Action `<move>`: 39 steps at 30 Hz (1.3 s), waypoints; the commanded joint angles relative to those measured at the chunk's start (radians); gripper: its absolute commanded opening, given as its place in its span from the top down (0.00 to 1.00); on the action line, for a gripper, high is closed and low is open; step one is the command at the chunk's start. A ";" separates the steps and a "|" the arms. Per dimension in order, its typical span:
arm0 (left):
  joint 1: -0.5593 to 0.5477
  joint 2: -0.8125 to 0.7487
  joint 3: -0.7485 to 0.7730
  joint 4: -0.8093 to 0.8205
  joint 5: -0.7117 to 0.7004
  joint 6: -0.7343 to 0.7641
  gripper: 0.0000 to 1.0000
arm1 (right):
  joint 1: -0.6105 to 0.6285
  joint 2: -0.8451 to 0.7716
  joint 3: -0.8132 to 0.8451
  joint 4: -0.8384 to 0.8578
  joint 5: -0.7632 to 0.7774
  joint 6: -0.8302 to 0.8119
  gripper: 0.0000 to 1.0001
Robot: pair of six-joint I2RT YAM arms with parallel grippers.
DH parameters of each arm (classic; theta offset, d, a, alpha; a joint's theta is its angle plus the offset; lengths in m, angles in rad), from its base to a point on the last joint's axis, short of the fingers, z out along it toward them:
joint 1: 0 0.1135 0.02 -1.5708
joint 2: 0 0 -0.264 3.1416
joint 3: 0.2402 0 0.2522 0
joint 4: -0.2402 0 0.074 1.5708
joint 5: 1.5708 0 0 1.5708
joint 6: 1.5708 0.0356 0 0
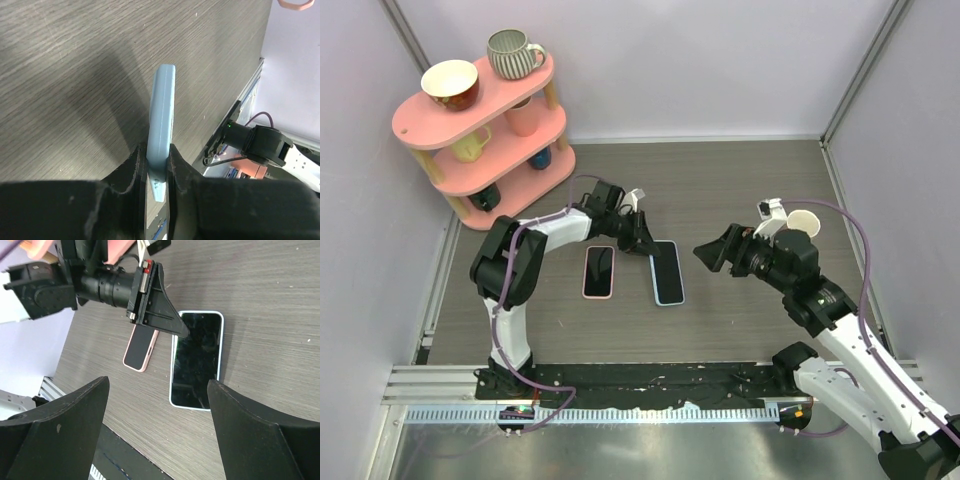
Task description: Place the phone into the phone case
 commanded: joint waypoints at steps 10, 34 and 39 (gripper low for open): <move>0.013 0.035 0.131 -0.281 -0.202 0.181 0.59 | -0.002 0.015 -0.104 0.040 -0.003 0.008 0.27; 0.028 -0.581 -0.027 -0.349 -0.350 0.248 0.00 | 0.058 0.531 -0.230 0.448 -0.118 0.122 0.99; 0.028 -0.817 -0.197 -0.356 -0.401 0.263 0.00 | 0.075 0.609 -0.201 0.451 -0.086 0.113 0.99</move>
